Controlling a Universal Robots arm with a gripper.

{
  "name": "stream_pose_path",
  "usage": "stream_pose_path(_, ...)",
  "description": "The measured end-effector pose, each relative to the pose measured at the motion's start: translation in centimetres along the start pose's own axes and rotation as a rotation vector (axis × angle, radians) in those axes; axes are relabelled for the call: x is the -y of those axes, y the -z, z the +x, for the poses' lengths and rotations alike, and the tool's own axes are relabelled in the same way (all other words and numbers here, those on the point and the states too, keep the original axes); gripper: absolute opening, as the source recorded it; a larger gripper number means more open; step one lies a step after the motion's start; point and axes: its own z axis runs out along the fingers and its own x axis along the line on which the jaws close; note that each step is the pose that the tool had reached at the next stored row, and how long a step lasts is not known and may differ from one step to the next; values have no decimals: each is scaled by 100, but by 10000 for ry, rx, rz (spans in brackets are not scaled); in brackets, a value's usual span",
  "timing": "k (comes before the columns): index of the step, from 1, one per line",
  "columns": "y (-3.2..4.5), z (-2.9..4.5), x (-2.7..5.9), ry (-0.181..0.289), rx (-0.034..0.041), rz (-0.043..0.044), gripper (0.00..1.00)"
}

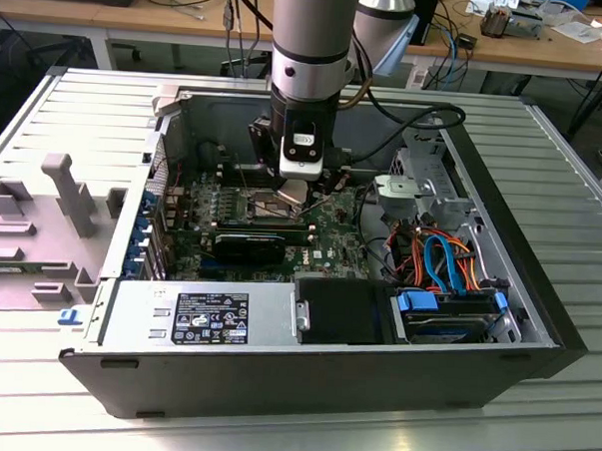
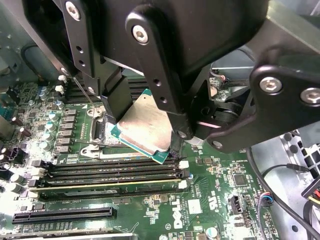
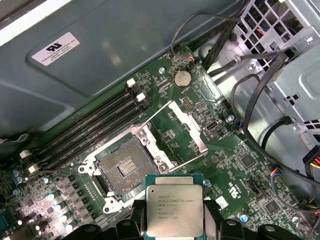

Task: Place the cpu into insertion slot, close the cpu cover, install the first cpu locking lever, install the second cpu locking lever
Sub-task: 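Place the cpu into insertion slot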

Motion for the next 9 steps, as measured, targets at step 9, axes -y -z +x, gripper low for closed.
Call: stream_pose_path(9,-4,0,0,-288,20,2,55)
